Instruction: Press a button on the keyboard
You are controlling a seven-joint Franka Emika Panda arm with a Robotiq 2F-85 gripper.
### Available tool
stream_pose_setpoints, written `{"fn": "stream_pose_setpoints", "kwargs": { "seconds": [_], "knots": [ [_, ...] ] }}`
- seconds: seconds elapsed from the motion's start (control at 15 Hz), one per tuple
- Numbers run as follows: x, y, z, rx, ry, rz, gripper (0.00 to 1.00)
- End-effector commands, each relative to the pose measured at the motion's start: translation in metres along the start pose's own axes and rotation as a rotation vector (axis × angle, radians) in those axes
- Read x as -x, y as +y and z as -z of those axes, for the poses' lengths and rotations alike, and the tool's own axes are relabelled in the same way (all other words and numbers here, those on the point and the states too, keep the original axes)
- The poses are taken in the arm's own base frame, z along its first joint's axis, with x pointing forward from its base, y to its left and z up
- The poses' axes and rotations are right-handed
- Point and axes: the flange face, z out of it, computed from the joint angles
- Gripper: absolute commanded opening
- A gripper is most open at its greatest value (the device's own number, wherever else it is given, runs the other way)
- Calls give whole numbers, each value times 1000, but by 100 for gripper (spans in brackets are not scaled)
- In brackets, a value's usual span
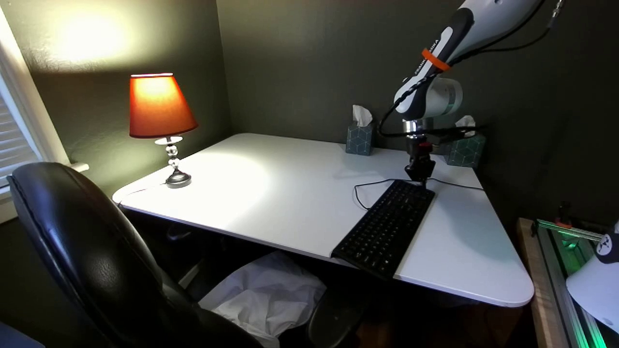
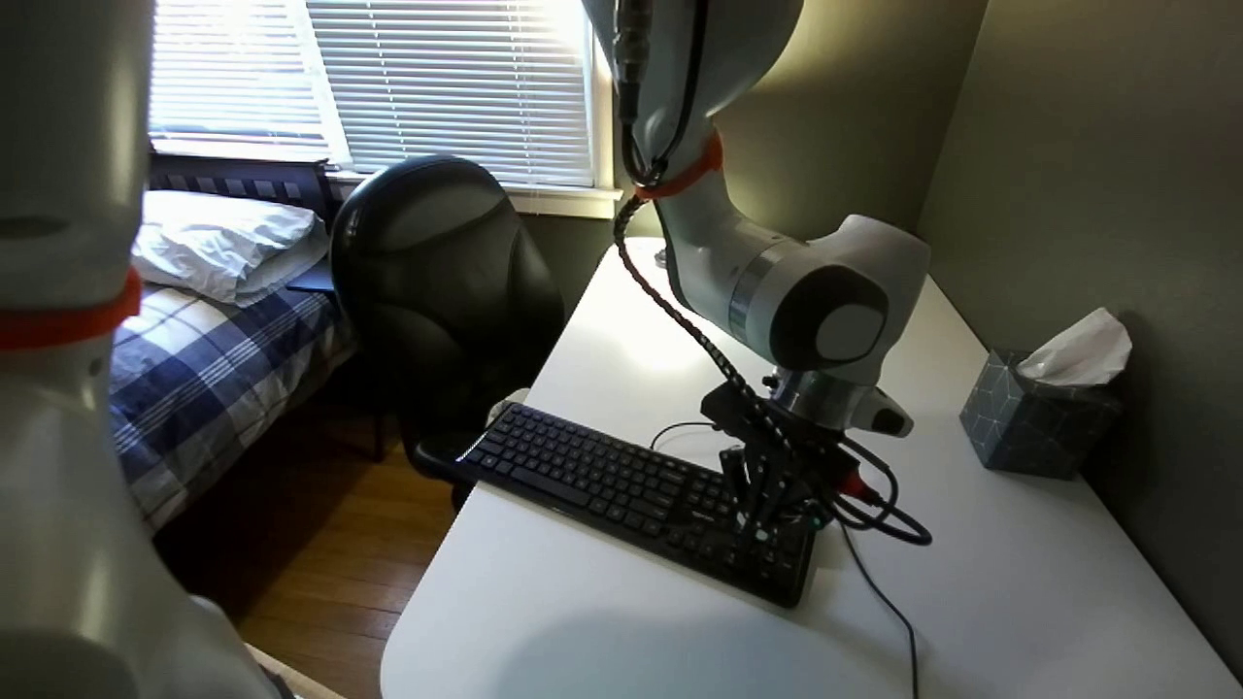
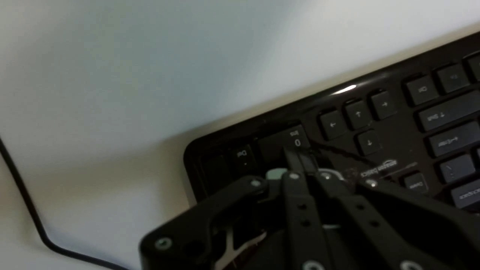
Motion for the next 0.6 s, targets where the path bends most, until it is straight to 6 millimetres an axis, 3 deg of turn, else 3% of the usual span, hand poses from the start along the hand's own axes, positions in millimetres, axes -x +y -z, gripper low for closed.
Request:
{"fn": "stream_pose_setpoints", "kwargs": {
  "seconds": [0.0,0.53],
  "knots": [
    [-6,3,-3,-26,-24,9,0],
    [-12,2,-9,-24,-33,19,0]
  ]
}}
